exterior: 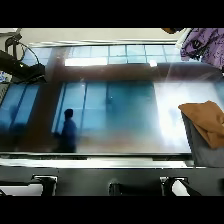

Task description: Fold the clothes and pants, and hang the long-sleeved shirts on hangers.

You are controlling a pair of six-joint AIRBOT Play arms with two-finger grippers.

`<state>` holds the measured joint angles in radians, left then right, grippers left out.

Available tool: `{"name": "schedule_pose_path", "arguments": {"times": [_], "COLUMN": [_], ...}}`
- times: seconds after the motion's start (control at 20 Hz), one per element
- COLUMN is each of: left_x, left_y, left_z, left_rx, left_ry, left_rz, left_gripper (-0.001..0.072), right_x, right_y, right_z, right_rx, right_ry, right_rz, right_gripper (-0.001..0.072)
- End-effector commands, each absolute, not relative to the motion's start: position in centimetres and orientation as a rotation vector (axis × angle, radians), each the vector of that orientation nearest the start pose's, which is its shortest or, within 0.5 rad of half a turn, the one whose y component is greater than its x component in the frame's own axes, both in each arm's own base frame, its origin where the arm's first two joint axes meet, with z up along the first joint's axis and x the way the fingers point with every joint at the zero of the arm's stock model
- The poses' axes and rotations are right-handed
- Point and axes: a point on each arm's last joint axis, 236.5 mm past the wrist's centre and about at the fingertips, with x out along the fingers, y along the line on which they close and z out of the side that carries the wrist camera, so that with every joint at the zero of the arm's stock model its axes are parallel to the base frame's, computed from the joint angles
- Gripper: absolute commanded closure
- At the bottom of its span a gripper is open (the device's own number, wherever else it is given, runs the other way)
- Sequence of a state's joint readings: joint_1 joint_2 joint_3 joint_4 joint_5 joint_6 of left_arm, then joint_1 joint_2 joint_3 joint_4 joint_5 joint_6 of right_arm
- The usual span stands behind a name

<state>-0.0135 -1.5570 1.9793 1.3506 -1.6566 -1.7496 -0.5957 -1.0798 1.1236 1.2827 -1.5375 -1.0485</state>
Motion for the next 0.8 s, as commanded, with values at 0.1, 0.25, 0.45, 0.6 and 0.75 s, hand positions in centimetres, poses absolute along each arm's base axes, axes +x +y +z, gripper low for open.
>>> {"name": "schedule_pose_path", "arguments": {"times": [0.1, 0.25, 0.45, 0.6, 0.75], "left_x": [43.5, 43.5, 43.5, 43.5, 43.5], "left_y": [-5.7, -5.7, -5.7, -5.7, -5.7], "left_z": [15.2, 15.2, 15.2, 15.2, 15.1], "left_rx": [-0.263, -0.264, -0.264, -0.264, -0.264], "left_ry": [1.26, 1.26, 1.26, 1.26, 1.261], "left_rz": [-0.104, -0.103, -0.103, -0.103, -0.103], "left_gripper": [0.0688, 0.0689, 0.0689, 0.0688, 0.0689], "right_x": [14.8, 13.9, 13.3, 13.0, 12.6], "right_y": [-20.0, -19.8, -20.0, -20.1, -19.8], "right_z": [1.3, 0.7, 0.9, 1.1, 1.1], "right_rx": [0.587, 0.584, 0.572, 0.563, 0.56], "right_ry": [1.437, 1.469, 1.477, 1.487, 1.513], "right_rz": [-1.174, -1.199, -1.226, -1.238, -1.233], "right_gripper": [0.0686, 0.0686, 0.0686, 0.0682, 0.0208]}}
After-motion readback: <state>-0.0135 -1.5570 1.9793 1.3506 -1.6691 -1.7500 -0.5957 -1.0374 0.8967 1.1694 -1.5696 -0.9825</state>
